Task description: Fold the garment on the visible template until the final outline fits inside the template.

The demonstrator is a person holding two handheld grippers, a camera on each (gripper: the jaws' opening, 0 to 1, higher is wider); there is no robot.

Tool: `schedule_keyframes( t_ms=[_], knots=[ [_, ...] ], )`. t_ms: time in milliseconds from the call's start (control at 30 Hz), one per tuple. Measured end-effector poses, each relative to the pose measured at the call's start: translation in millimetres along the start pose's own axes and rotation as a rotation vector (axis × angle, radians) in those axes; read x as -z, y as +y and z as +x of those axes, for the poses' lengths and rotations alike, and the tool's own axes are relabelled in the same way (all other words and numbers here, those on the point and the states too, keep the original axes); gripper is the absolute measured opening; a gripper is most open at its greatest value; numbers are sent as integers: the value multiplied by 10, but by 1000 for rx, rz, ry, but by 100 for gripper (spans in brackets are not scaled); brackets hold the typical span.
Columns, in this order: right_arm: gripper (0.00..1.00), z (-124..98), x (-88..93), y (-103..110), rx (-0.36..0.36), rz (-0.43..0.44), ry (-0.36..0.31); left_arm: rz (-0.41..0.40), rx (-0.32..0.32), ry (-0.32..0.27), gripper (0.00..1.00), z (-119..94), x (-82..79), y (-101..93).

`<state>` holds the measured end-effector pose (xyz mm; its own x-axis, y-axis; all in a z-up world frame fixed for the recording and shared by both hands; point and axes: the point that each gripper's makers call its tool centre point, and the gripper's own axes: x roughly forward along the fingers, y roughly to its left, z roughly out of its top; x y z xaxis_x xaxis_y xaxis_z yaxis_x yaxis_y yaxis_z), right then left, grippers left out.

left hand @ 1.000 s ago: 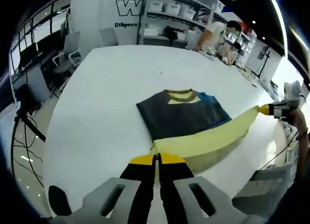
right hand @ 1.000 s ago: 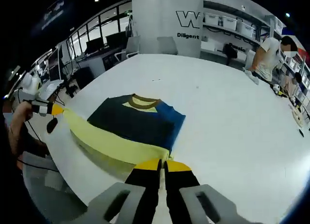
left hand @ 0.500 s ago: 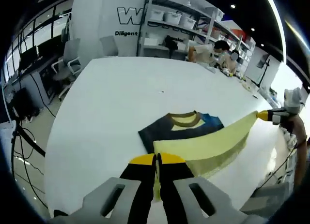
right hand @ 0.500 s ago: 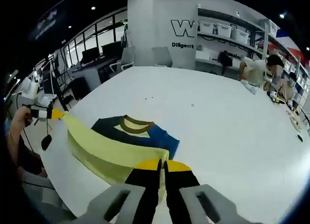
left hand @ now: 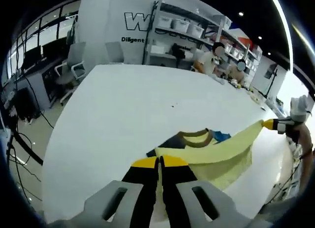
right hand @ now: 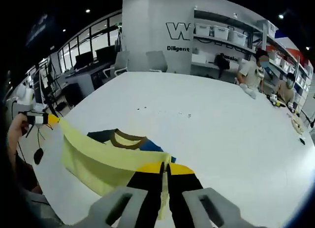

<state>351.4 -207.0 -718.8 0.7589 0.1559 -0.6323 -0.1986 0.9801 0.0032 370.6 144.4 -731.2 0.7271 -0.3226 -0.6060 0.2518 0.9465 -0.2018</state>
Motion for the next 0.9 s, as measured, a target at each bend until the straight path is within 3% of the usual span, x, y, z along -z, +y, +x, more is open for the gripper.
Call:
schedule_keyframes(
  t_ms=[333,400,533,567,700,900],
  knots=[
    [0,416,30,-131,49,38,58,8,10,36,0,445,-35,140],
    [0,497,42,-150,44,70,67,-21,12,39,0,554,-34,181],
    [0,607,48,-193,49,92,78,-25,-33,31,0,679,-88,311],
    [0,638,55,-197,49,105,83,-36,-51,44,0,717,-67,340],
    [0,784,169,-163,39,103,126,15,-28,94,0,868,93,270],
    [0,919,283,-240,44,86,160,36,-16,115,0,943,216,243]
  ],
)
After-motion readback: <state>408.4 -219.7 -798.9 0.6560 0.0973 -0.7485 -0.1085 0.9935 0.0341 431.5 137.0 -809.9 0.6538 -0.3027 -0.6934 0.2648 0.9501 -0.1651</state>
